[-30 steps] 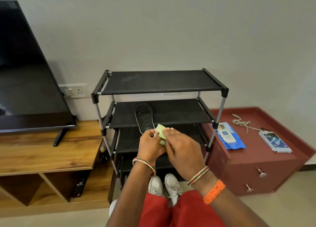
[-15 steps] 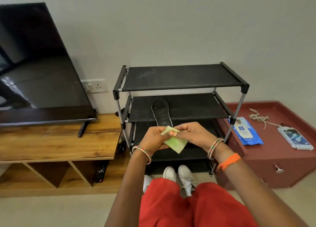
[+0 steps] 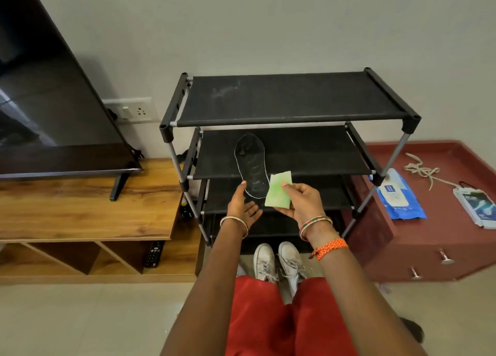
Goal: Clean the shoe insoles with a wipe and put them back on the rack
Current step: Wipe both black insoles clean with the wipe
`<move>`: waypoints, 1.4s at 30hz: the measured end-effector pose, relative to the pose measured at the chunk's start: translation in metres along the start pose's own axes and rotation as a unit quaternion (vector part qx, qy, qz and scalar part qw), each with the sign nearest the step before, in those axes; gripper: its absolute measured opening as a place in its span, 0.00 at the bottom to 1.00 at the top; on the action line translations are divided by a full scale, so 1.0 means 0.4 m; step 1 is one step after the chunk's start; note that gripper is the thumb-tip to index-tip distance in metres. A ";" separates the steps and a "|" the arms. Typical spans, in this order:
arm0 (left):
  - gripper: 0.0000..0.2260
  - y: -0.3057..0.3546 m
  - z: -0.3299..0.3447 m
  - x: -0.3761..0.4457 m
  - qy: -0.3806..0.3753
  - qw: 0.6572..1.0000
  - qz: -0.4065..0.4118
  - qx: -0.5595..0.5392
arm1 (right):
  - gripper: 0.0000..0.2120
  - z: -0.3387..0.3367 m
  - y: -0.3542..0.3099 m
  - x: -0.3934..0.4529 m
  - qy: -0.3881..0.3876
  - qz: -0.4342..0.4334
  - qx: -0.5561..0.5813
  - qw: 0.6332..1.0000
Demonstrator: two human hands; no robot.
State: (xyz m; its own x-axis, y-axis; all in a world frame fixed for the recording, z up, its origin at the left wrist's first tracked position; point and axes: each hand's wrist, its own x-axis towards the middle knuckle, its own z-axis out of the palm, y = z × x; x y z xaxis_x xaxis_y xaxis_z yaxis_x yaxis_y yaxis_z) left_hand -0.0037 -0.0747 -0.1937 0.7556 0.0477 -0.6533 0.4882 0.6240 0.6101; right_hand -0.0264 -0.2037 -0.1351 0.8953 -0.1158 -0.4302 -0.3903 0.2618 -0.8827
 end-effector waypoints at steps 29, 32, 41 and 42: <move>0.26 -0.139 -0.057 -0.282 -0.235 0.951 0.049 -0.192 | 0.18 -0.026 0.167 -0.211 -0.050 -0.524 -0.479 0.702; 0.37 -0.129 -0.032 -0.287 -0.258 0.934 0.021 -0.246 | 0.19 -0.030 0.163 -0.239 -0.093 -0.544 -0.482 0.681; 0.31 -0.094 -0.011 -0.293 -0.291 0.930 0.089 -0.206 | 0.14 -0.070 0.079 -0.234 -0.022 -0.553 -0.538 0.636; 0.31 -0.092 -0.007 -0.299 -0.301 0.928 0.088 -0.203 | 0.10 -0.059 0.085 -0.252 -0.008 -0.545 -0.526 0.653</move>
State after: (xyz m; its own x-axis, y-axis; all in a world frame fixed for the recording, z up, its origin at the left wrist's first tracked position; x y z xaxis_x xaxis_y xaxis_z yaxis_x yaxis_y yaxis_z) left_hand -0.1132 -0.1010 -0.1393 0.9747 -0.1910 -0.1161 0.2214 0.8963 0.3843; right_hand -0.1349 -0.2058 -0.1261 0.7628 0.3282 0.5572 0.5565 -0.7719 -0.3072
